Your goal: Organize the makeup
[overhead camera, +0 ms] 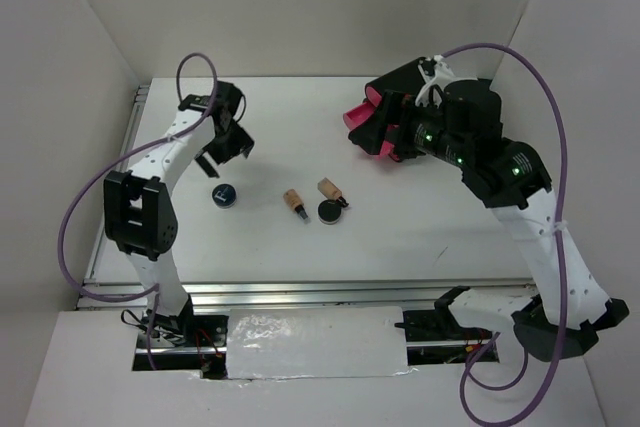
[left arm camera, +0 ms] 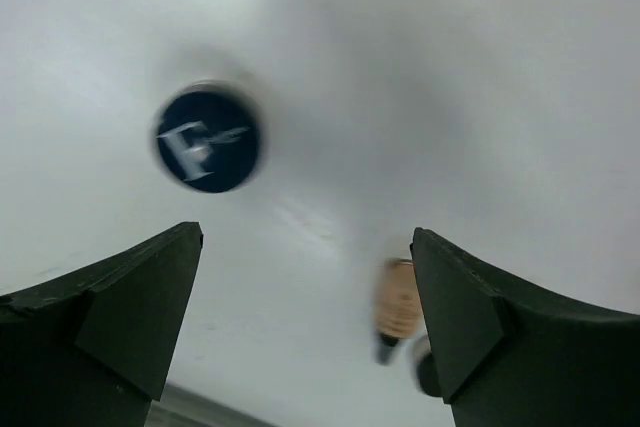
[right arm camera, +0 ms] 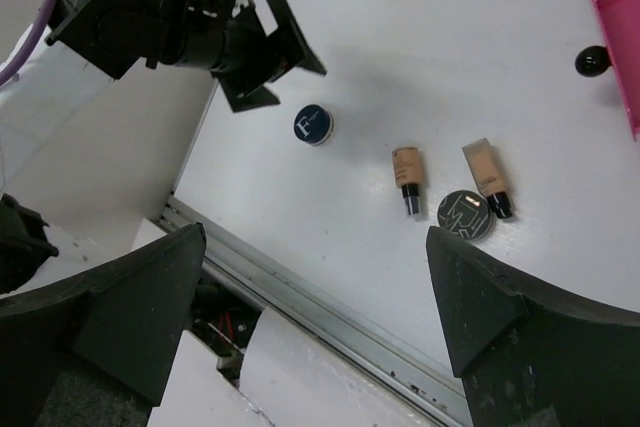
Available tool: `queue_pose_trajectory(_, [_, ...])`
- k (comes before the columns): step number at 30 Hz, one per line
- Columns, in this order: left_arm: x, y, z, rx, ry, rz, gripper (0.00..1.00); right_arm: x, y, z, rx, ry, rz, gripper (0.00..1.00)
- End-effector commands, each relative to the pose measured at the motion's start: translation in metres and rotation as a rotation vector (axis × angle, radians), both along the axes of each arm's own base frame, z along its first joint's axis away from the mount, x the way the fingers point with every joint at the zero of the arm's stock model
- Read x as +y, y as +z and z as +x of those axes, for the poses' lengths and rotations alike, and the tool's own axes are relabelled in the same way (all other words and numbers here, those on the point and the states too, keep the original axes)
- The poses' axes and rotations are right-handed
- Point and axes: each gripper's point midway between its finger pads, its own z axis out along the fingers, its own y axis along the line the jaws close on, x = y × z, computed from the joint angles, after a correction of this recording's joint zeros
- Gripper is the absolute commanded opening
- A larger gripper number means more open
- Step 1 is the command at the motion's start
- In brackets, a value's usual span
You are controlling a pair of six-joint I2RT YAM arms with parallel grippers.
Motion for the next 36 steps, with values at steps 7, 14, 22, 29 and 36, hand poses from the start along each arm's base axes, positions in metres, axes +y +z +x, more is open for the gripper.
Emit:
queue_pose_trajectory(7, [0.048,-0.042,-0.068,0.229,-0.008,0.065,0.99,0.047,0.019,0.011,-0.048,0.172,0.033,1.00])
queue_pose_trajectory(14, [0.051,-0.063,-0.058,0.183,-0.002,0.033,0.99,0.062,0.017,0.012,-0.051,0.225,0.014,1.00])
queue_pose_trajectory(22, [0.054,-0.084,-0.042,0.120,0.004,0.022,0.99,0.074,0.016,0.011,-0.051,0.267,-0.001,1.00])
queue_pose_trajectory(29, [0.055,-0.108,-0.043,0.148,0.019,0.005,0.96,0.082,0.014,0.010,-0.047,0.291,-0.008,1.00])
queue_pose_trajectory(36, [0.056,-0.127,-0.051,0.198,0.026,0.006,0.84,0.081,0.016,0.011,-0.055,0.286,-0.013,1.00])
